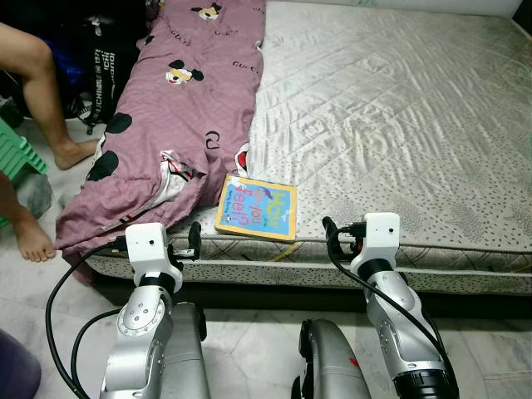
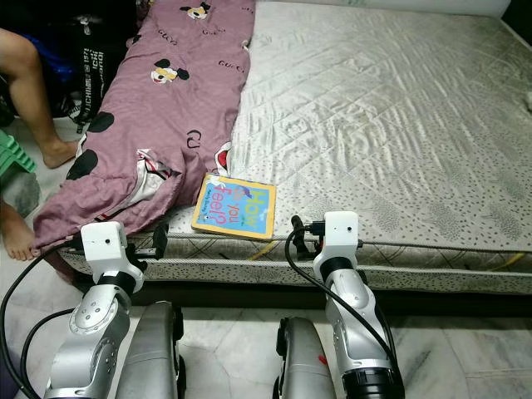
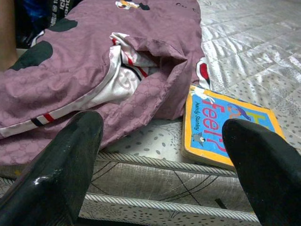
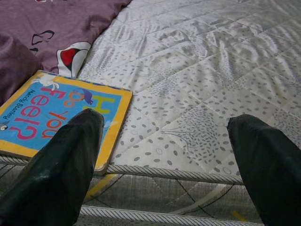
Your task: Clean up the room
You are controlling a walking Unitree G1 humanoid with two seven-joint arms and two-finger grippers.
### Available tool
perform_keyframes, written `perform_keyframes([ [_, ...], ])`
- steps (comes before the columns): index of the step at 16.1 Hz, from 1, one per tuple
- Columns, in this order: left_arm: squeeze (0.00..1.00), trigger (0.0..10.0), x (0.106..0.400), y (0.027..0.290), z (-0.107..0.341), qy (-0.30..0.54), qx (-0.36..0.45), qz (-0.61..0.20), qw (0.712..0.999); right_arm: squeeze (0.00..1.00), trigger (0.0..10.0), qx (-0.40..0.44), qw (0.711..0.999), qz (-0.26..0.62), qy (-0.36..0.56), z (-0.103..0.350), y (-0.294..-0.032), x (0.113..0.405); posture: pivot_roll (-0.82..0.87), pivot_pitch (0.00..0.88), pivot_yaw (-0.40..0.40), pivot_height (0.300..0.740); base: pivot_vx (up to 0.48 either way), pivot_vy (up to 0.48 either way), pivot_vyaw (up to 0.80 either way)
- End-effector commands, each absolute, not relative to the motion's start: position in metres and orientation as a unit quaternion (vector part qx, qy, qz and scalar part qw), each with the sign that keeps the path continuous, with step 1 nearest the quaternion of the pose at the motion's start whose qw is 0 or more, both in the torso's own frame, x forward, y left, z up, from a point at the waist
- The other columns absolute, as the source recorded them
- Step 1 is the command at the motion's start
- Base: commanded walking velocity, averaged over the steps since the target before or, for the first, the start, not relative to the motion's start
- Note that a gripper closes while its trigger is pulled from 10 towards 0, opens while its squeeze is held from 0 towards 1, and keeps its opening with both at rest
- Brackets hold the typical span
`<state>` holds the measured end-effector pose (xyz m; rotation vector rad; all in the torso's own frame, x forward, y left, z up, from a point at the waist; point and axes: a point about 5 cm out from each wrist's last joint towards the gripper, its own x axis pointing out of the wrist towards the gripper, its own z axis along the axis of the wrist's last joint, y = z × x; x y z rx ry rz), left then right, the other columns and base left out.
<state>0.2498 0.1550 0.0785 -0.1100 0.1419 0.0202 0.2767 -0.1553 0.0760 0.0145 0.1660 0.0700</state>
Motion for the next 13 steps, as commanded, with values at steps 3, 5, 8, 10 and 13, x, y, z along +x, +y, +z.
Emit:
perform_keyframes([
  [3,0.0,10.0,0.2477,0.1555,0.0778,0.074,-0.053,0.011,0.996,0.0,10.0,0.008,0.996,0.038,0.086,0.0755,-0.1556,0.2753,0.0,0.11,-0.03,0.53,0.0,0.0,0.0],
  [5,0.0,10.0,0.2478,0.1554,0.0779,0.073,-0.052,0.01,0.996,0.0,10.0,0.008,0.996,0.039,0.086,0.0752,-0.1553,0.2753,0.0,0.109,-0.031,0.505,0.0,0.0,0.0],
  [8,0.0,10.0,0.2488,0.1541,0.0793,0.069,-0.054,0.005,0.996,0.0,10.0,0.011,0.996,0.038,0.086,0.0755,-0.1551,0.2755,0.0,0.111,-0.03,0.496,0.0,0.0,0.0],
  [10,0.0,10.0,0.249,0.1546,0.0807,0.064,-0.055,0.006,0.996,0.0,10.0,0.011,0.996,0.037,0.086,0.0756,-0.1551,0.2761,0.0,0.111,-0.028,0.496,0.0,0.0,0.0],
  [13,0.0,10.0,0.2501,0.1545,0.0811,0.063,-0.055,0.005,0.996,0.0,10.0,0.012,0.995,0.037,0.087,0.0756,-0.1552,0.2773,0.0,0.111,-0.028,0.496,0.0,0.0,0.0],
])
